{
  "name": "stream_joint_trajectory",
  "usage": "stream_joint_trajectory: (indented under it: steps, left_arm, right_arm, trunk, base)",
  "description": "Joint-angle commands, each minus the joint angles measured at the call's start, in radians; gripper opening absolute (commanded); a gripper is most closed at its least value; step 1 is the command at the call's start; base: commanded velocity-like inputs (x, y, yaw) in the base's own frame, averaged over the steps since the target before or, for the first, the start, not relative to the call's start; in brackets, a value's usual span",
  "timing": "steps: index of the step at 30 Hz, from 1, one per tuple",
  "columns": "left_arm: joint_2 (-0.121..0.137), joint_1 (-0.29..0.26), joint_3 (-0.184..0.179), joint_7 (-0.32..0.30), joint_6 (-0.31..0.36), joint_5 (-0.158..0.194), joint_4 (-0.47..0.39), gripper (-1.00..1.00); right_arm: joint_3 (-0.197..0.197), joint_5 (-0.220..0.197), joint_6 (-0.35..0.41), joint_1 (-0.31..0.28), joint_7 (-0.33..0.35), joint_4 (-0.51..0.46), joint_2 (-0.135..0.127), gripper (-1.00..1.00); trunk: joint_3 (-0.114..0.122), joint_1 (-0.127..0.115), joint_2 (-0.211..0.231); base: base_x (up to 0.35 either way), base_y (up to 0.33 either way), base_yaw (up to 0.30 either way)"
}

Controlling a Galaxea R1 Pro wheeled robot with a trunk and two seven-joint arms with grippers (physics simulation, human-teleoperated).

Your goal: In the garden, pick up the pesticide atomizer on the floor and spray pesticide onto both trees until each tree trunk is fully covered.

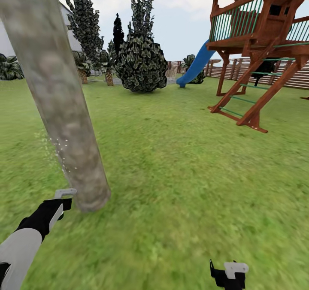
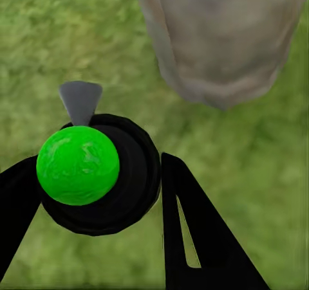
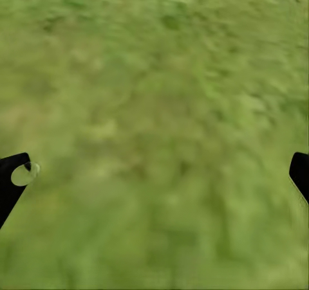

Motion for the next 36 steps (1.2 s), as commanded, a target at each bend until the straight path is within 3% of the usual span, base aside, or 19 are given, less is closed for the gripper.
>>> stream_joint_trajectory:
  steps: [1,8,22,28,31,33,36]
  left_arm:
    - [0.0,0.0,0.0,0.0,0.0,-0.001,0.0,-1.0]
    - [-0.001,0.0,-0.001,0.001,0.0,-0.001,0.0,-1.0]
    - [-0.014,0.0,-0.002,0.0,0.0,-0.002,-0.005,-1.0]
    - [-0.015,0.0,-0.003,0.001,-0.001,-0.002,-0.005,-1.0]
    - [-0.025,0.0,-0.002,0.004,-0.002,-0.002,-0.004,-1.0]
    - [-0.052,0.0,-0.002,0.01,-0.004,-0.002,0.0,-1.0]
    - [-0.058,0.0,0.0,0.006,-0.004,-0.002,-0.008,-1.0]
  right_arm:
    - [0.0,0.0,0.0,0.0,0.0,0.0,0.0,1.0]
    - [0.0,0.0,0.0,0.0,0.0,0.0,0.0,1.0]
    - [0.0,0.0,0.0,0.0,0.0,0.0,0.0,1.0]
    - [0.0,0.0,0.0,0.0,0.0,0.001,-0.009,1.0]
    - [0.0,-0.001,0.0,0.0,0.0,0.001,-0.019,1.0]
    - [0.0,-0.001,0.0,0.0,0.0,0.0,-0.02,1.0]
    - [0.0,-0.001,0.0,0.0,0.0,0.0,-0.019,1.0]
  trunk:
    - [0.0,0.0,0.0]
    - [0.0,0.0,0.0]
    - [0.0,0.0,0.0]
    - [0.0,0.0,0.0]
    - [0.0,0.0,0.0]
    - [0.0,0.0,0.0]
    - [0.0,0.0,0.0]
  base:
    - [0.214,-0.215,0.057]
    - [0.215,-0.208,0.017]
    - [0.021,-0.269,0.265]
    - [0.125,-0.269,0.051]
    - [0.149,-0.259,0.0]
    - [0.129,-0.224,0.056]
    - [0.037,-0.064,0.25]
